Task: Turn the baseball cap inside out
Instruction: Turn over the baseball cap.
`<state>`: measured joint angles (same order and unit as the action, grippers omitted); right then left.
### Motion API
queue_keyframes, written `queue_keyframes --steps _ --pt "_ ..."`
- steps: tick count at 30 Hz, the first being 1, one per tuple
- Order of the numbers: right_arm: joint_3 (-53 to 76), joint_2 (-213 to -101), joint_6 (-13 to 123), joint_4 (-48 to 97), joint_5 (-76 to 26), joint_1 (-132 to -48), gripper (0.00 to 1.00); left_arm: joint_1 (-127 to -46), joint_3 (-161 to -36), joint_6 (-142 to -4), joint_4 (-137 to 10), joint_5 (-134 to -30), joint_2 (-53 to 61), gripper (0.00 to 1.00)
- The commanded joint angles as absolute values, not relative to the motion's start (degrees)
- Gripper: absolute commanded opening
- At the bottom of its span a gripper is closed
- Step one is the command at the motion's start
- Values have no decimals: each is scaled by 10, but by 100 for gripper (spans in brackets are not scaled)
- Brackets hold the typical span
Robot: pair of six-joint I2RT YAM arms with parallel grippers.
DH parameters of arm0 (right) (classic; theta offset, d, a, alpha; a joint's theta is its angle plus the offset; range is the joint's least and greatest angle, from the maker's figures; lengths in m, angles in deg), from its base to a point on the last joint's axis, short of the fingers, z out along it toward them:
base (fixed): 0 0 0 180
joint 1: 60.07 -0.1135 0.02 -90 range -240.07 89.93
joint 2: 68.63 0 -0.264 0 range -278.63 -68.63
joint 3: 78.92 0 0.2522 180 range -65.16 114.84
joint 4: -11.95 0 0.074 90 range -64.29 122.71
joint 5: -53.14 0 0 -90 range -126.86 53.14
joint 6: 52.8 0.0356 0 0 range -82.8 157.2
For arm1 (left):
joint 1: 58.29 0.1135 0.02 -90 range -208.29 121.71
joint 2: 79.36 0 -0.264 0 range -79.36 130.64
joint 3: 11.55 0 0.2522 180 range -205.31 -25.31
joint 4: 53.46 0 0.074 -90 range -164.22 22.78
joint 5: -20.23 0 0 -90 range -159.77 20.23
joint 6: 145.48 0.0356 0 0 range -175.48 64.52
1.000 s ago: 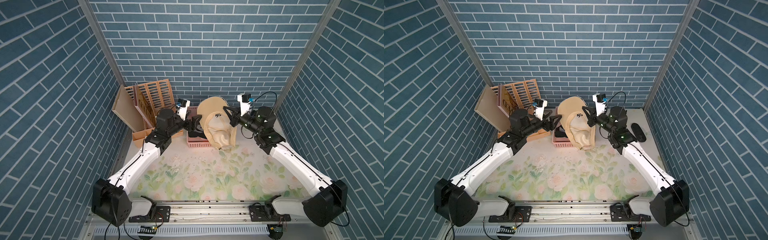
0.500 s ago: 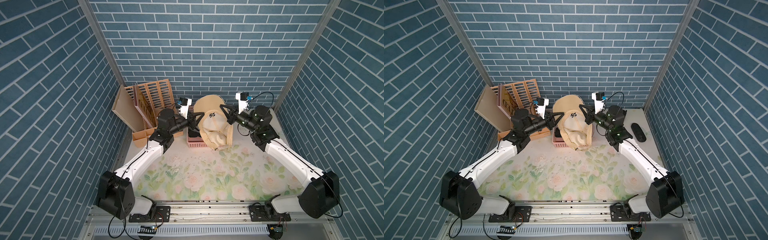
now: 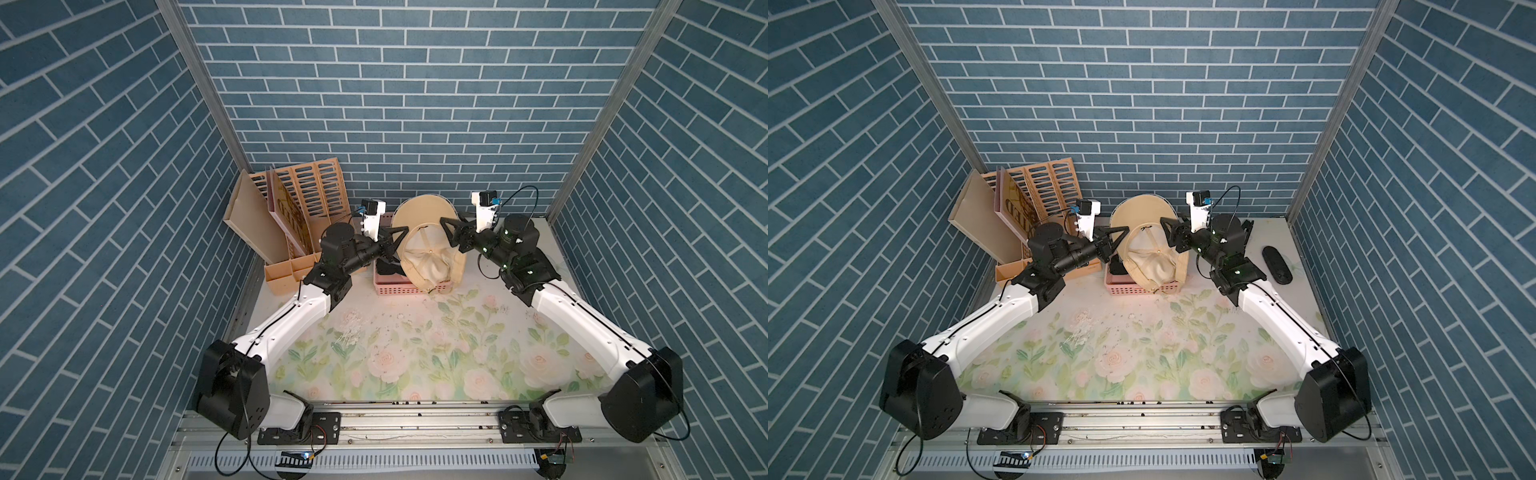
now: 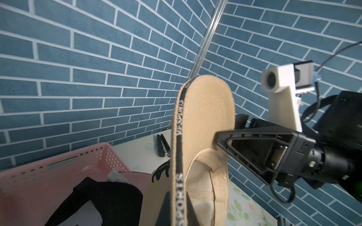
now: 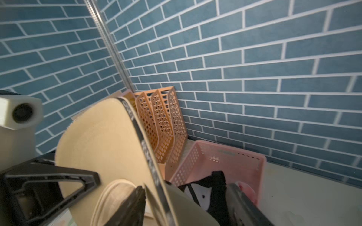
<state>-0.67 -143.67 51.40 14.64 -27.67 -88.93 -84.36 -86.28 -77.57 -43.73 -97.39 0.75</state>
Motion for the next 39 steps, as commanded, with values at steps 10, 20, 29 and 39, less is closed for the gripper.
queue_keyframes --steps 10,20,29,39 --pt "-94 -1398 439 119 -400 -1002 16 -884 -884 -786 -404 -833 -8 0" --pt "16 -1602 419 94 -342 -1012 2 -902 -880 -791 -392 -803 -32 0" --pt "57 -1676 405 154 -301 -1026 40 -901 -884 -794 -378 -771 -29 0" --pt "-13 -1500 432 109 -407 -991 56 -903 -899 -763 -452 -708 -34 0"
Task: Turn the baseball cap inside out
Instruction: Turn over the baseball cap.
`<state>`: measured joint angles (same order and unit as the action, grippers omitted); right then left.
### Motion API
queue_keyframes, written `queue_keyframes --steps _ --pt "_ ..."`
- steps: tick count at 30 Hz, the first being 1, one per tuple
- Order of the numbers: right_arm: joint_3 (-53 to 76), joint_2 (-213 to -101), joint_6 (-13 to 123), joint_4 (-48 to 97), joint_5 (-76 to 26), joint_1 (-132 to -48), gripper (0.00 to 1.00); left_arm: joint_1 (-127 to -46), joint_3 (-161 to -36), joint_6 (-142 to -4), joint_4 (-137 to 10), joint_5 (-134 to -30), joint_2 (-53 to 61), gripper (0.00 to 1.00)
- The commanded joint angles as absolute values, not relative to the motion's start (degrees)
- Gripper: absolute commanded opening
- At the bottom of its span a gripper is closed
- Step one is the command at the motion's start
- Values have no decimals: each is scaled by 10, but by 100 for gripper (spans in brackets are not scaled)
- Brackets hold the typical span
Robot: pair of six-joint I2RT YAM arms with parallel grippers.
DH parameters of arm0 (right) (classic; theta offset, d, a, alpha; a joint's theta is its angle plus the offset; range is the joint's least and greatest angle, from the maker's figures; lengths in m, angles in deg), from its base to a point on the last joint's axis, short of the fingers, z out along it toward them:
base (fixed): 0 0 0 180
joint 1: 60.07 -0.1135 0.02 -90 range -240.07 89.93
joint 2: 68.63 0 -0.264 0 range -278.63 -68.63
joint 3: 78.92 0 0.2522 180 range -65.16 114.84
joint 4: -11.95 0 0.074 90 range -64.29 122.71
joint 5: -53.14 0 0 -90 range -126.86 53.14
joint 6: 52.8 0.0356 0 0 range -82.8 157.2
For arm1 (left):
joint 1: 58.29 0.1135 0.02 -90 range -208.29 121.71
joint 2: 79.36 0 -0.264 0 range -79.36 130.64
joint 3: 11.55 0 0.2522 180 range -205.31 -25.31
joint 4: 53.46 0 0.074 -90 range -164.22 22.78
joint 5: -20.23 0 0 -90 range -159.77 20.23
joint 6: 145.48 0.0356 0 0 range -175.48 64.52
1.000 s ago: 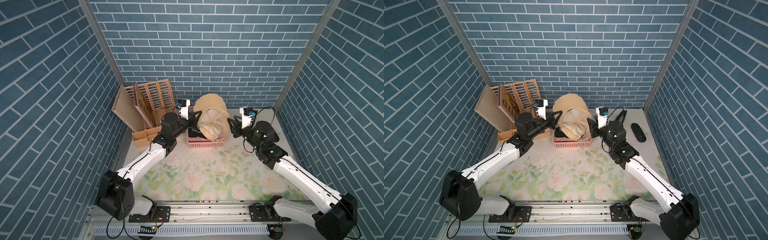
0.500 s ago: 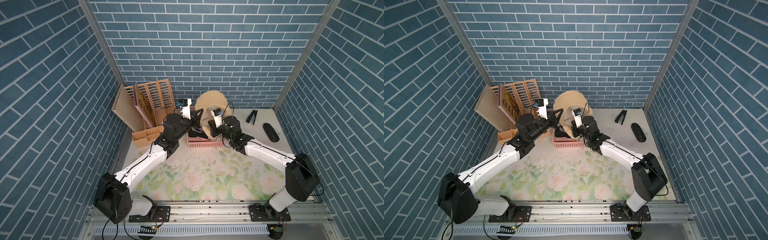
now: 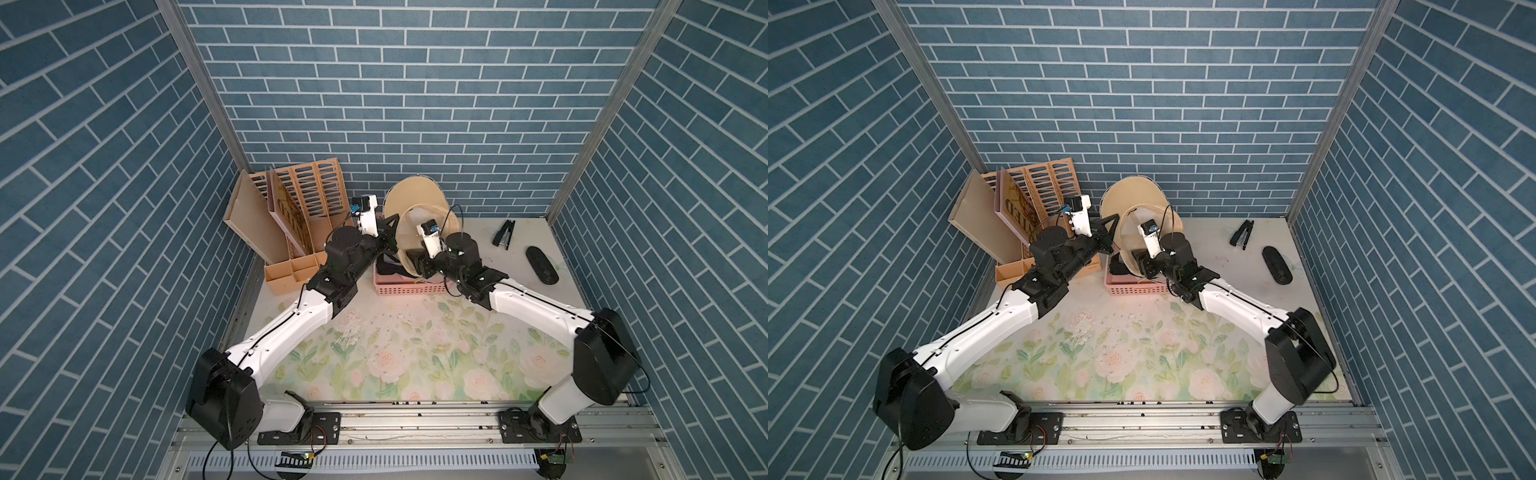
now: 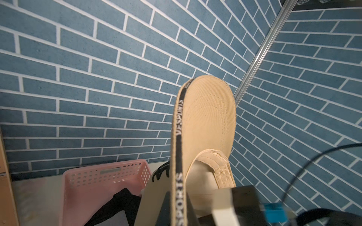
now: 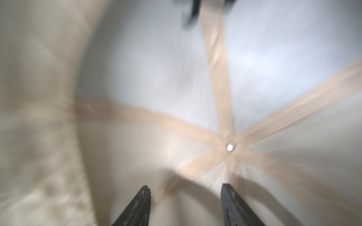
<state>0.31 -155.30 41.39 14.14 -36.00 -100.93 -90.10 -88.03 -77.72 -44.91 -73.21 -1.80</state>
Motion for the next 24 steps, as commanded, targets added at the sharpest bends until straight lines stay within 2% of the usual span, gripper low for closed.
queue_keyframes --steps 1,4,10,14,19,21,24 --pt "-17 -1492 437 103 -408 -981 52 -904 -898 -762 -453 -709 -35 0" --pt "-15 -1495 451 95 -408 -963 34 -914 -902 -761 -464 -696 -35 0" --pt "8 -1546 473 82 -380 -961 11 -935 -913 -760 -469 -673 -34 0" --pt "-10 -1550 482 62 -392 -971 9 -954 -929 -747 -488 -624 -30 0" --pt "-11 -1558 478 61 -416 -992 10 -963 -934 -743 -484 -632 -23 0" --pt "-5 -1575 485 58 -446 -991 12 -968 -935 -744 -487 -633 -27 0" --pt "-2 -1602 543 40 -545 -974 12 -975 -928 -747 -492 -624 -40 0"
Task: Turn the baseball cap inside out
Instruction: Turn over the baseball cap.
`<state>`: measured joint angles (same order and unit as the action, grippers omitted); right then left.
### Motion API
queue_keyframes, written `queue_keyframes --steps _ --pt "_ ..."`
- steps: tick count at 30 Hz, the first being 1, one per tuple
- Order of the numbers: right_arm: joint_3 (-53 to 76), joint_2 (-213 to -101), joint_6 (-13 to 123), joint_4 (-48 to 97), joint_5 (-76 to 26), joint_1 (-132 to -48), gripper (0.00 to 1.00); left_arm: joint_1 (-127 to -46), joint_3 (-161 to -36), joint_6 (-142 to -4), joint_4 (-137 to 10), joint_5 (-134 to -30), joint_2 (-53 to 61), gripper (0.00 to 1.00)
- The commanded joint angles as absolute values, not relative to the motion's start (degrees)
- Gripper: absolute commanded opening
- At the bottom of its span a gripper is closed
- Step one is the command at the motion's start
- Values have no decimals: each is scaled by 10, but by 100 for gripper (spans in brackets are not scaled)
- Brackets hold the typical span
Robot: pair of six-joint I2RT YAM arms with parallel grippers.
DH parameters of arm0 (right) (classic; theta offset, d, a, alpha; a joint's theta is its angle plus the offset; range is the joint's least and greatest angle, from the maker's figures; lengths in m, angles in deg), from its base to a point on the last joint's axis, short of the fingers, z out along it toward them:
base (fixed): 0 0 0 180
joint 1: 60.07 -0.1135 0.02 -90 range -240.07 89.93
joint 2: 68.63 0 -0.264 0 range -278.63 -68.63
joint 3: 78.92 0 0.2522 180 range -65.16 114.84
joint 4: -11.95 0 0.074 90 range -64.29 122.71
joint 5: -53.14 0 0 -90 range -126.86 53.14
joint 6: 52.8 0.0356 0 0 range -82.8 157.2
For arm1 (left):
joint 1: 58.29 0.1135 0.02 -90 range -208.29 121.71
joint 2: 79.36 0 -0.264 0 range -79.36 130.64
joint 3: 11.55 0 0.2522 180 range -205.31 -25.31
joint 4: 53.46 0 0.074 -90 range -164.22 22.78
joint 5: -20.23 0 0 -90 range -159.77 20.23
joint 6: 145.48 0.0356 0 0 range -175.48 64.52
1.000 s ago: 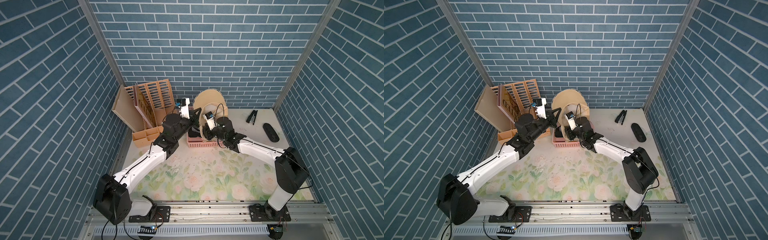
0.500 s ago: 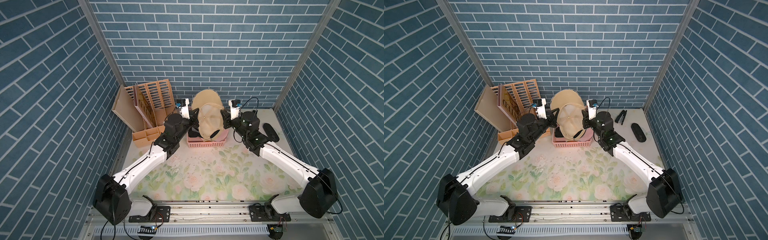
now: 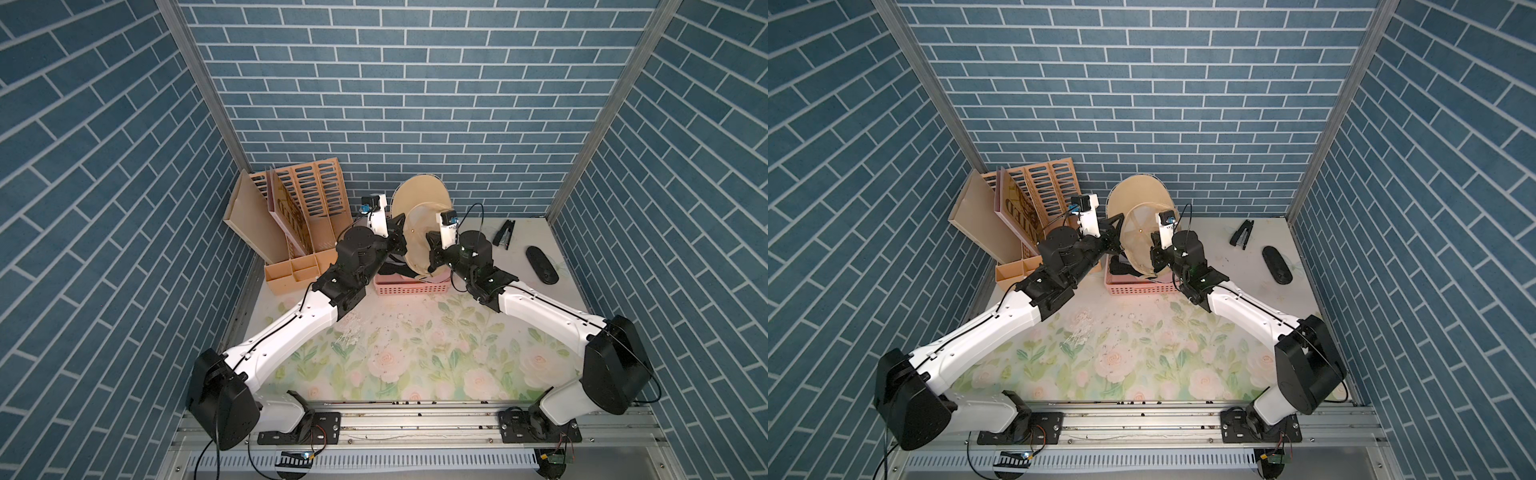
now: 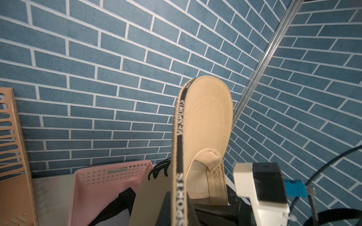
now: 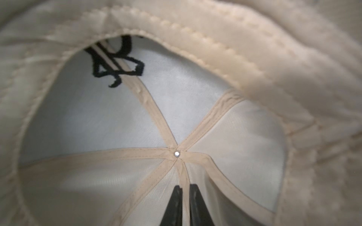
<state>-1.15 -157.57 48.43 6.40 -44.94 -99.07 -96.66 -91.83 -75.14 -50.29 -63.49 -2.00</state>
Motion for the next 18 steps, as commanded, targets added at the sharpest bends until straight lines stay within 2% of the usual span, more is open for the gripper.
queue_keyframes --steps 1,3,7,13,18 --pt "-4 -1609 573 32 -556 -958 12 -976 -922 -750 -490 -618 -48 0" --pt "-11 -1617 617 12 -576 -936 13 -977 -914 -756 -487 -613 -56 0" --pt "21 -1635 622 30 -568 -930 18 -977 -912 -760 -484 -608 -56 0" --pt "-2 -1596 536 31 -568 -998 46 -977 -920 -753 -473 -575 -34 0" --pt "-21 -1574 542 15 -530 -1020 53 -978 -936 -756 -478 -582 -10 0"
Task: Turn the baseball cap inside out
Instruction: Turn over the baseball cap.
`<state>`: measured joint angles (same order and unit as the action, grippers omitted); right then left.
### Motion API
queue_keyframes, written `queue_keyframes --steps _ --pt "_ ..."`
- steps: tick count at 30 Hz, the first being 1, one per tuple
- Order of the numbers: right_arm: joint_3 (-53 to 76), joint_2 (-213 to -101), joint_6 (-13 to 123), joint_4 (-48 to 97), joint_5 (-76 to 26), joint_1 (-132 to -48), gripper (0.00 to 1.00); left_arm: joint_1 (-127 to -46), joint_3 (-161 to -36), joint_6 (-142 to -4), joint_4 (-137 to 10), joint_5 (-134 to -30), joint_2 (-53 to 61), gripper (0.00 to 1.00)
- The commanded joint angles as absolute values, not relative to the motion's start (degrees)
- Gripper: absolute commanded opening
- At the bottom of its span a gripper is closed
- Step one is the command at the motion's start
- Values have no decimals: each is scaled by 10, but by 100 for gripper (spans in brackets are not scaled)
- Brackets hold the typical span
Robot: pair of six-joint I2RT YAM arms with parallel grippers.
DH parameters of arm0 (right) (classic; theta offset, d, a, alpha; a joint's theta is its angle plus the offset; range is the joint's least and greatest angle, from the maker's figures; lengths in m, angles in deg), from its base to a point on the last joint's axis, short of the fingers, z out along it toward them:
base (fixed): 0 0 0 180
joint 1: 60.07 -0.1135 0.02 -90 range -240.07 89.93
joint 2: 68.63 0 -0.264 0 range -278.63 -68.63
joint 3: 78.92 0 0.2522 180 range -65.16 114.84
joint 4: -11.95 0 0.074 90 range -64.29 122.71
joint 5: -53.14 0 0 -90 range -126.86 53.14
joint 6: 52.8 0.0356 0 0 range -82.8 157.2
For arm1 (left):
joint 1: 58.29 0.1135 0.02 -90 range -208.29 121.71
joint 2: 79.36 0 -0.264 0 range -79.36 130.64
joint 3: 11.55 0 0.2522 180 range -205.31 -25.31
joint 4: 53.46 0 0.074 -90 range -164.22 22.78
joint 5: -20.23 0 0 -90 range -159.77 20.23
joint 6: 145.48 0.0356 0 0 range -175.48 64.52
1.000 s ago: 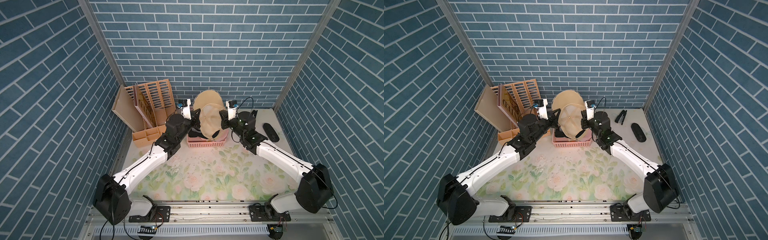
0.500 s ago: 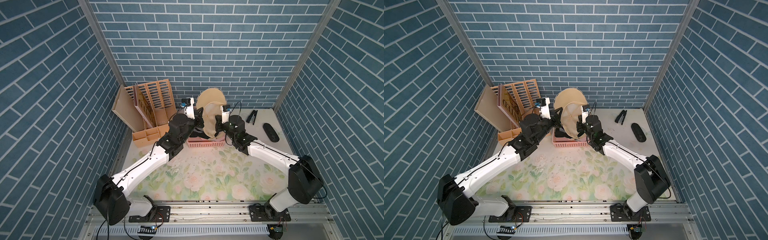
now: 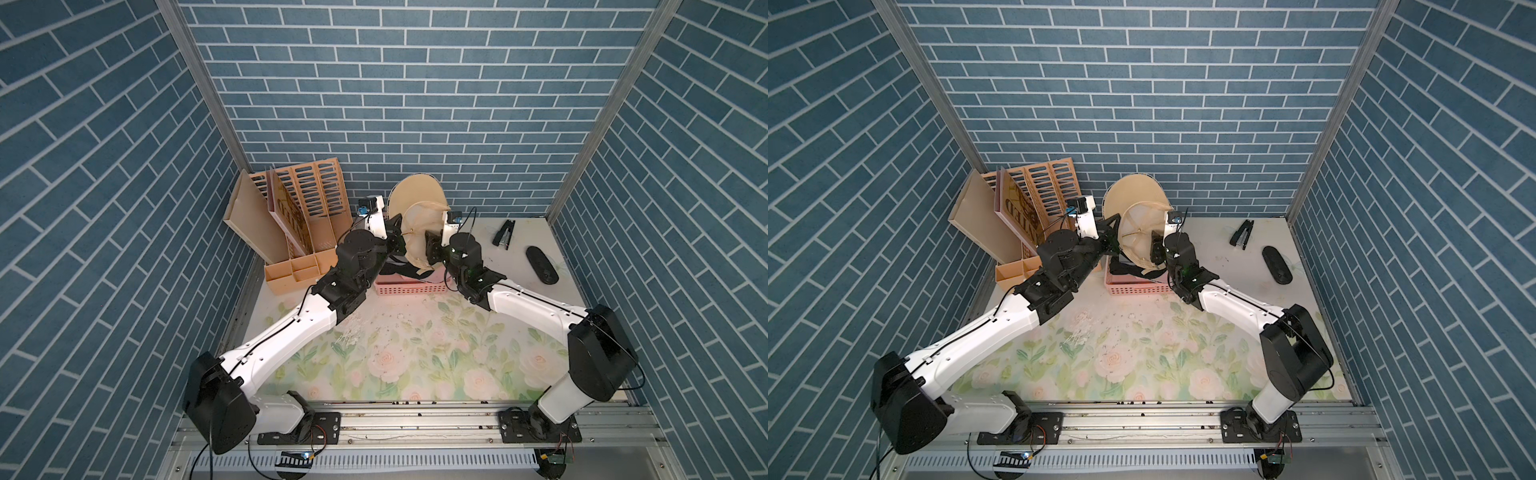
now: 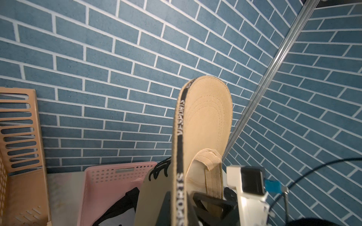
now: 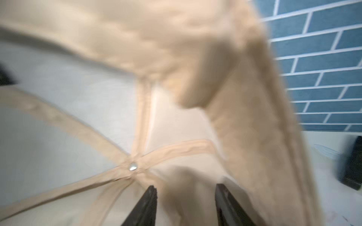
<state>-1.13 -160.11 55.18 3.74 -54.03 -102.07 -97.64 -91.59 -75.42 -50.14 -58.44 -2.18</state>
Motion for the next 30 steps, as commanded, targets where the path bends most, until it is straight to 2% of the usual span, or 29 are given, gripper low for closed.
queue_keyframes --steps 1,5,8,13,15,17,21,24,27,30 --pt "-23 -1573 544 2 -530 -1020 54 -978 -935 -756 -479 -588 -10 0" --pt "-2 -1589 553 -40 -535 -1018 54 -987 -926 -758 -489 -593 -13 0" --pt "32 -1613 567 -62 -533 -1015 43 -991 -921 -769 -497 -595 -17 0" --pt "93 -1665 605 -73 -500 -1004 10 -992 -930 -802 -512 -626 -10 0" --pt "103 -1679 612 -82 -494 -1005 0 -992 -936 -819 -520 -638 -5 0" --pt "114 -1688 608 -72 -504 -1005 0 -992 -938 -830 -519 -651 -5 0" --pt "65 -1646 572 -85 -623 -996 0 -992 -949 -831 -552 -638 -21 0" --pt "60 -1622 560 -60 -617 -967 0 -992 -952 -823 -561 -652 -32 0" --pt "75 -1618 533 -16 -634 -964 0 -992 -948 -822 -557 -643 -40 0" --pt "69 -1611 524 7 -610 -968 0 -991 -950 -817 -555 -626 -37 0"
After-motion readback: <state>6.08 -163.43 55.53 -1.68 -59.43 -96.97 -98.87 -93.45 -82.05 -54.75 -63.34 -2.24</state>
